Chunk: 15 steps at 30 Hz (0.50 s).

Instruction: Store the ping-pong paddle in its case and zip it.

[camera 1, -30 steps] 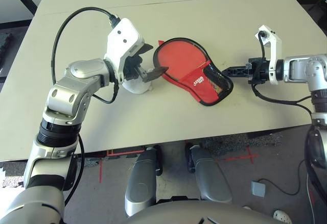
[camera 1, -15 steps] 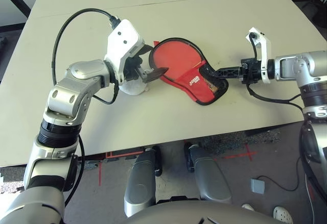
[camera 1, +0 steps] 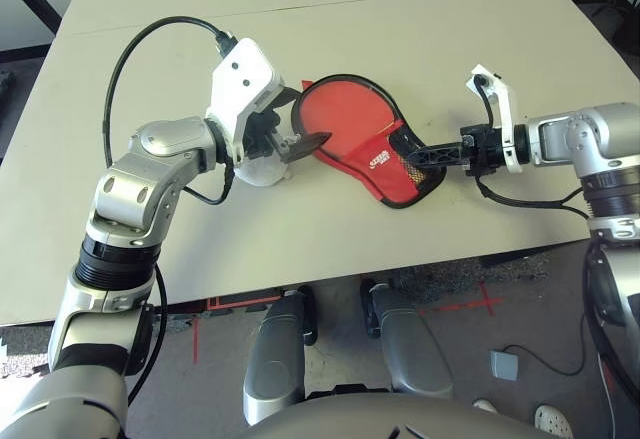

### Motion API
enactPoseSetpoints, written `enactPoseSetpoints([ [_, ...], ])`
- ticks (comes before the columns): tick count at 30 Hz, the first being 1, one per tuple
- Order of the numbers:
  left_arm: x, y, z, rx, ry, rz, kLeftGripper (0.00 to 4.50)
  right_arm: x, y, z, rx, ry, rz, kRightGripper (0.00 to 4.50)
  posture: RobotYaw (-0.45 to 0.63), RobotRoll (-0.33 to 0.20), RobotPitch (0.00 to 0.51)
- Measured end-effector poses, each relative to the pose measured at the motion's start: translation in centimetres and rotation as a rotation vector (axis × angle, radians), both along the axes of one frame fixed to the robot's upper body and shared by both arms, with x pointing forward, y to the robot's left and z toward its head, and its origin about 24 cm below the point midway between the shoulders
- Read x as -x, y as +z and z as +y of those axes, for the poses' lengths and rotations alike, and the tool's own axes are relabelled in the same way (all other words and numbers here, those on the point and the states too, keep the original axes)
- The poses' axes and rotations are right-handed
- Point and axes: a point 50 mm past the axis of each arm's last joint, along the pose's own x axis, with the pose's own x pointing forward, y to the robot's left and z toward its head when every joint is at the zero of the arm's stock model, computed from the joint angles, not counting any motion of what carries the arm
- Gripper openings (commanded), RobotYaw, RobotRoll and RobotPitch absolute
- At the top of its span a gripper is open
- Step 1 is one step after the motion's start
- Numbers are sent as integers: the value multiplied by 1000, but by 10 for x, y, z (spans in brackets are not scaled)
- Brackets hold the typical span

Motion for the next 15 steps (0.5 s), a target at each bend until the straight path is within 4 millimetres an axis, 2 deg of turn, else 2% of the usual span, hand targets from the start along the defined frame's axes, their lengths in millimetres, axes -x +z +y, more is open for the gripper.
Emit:
enactPoseSetpoints([
  [4, 0, 0, 0, 0, 3, -1, 4500, 3, -3, -2, 2, -9, 18, 124, 54, 0, 243],
  [15, -1, 0, 1, 0, 10, -4, 4500, 27, -10, -17, -21, -33, 62, 55, 34, 0, 252],
])
